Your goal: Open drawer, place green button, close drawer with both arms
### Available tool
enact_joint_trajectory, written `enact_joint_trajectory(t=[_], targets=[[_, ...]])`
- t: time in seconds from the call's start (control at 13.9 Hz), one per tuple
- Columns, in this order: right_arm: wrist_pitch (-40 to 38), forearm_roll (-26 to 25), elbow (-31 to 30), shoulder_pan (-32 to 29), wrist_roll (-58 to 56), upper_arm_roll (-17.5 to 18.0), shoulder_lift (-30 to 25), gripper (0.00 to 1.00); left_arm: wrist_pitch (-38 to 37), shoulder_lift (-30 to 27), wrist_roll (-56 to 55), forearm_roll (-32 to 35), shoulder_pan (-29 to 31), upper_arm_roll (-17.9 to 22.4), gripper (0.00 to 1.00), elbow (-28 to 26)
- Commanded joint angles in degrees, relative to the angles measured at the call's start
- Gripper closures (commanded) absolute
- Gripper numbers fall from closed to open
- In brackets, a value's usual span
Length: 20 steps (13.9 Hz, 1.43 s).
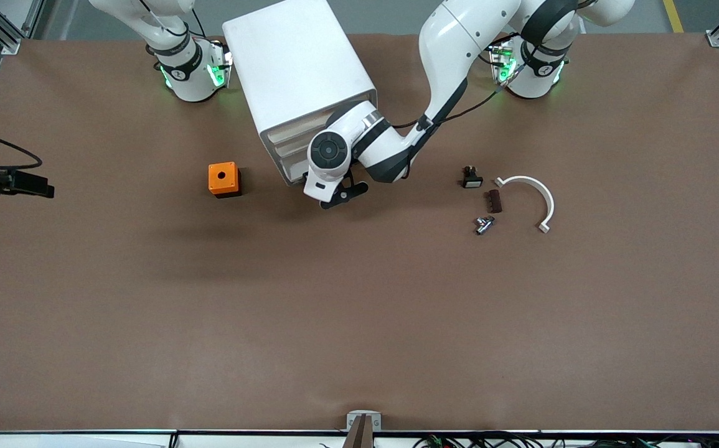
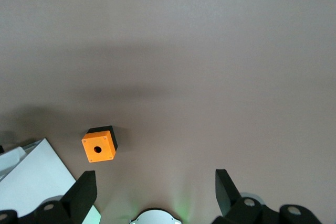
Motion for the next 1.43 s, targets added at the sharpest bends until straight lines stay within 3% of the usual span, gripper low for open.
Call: enact_joint_trajectory(t=[0.0,0.22,0.65,0.93,1.22,1.36], targets=[[-1.7,0.6,-0.7,-0.2,1.0,0.7,-4.6,0.00,0.0,-0.4,-0.8,-4.2,-0.3,0.0,0.01,-0.6],[-1.5,1.2,-3.1,-0.4,1.2,0.5,-7.2,0.00,0.0,-0.3,-0.6,-7.5,-0.2,0.0,0.01,-0.6],[8.6,2.3,-21.1,-0.5,2.1,0.5,-19.6,0.00,0.0,-0.4,-0.1,-8.3,0.0,0.0,0.01,-0.6],[9.5,2.3,-22.2,-0.5,2.3,0.5,-20.4,0.00,-0.3,-2.5,-0.2,-7.4,1.6,0.7,0.01,0.0],[10.7,2.3,-22.2,-0.5,2.3,0.4,-20.5,0.00,-0.3,-10.5,-0.3,-7.0,7.6,1.0,0.01,0.1],[10.8,2.3,-22.2,-0.4,2.3,0.5,-20.7,0.00,-0.7,-15.8,-0.2,-2.5,10.8,1.0,0.01,0.1]])
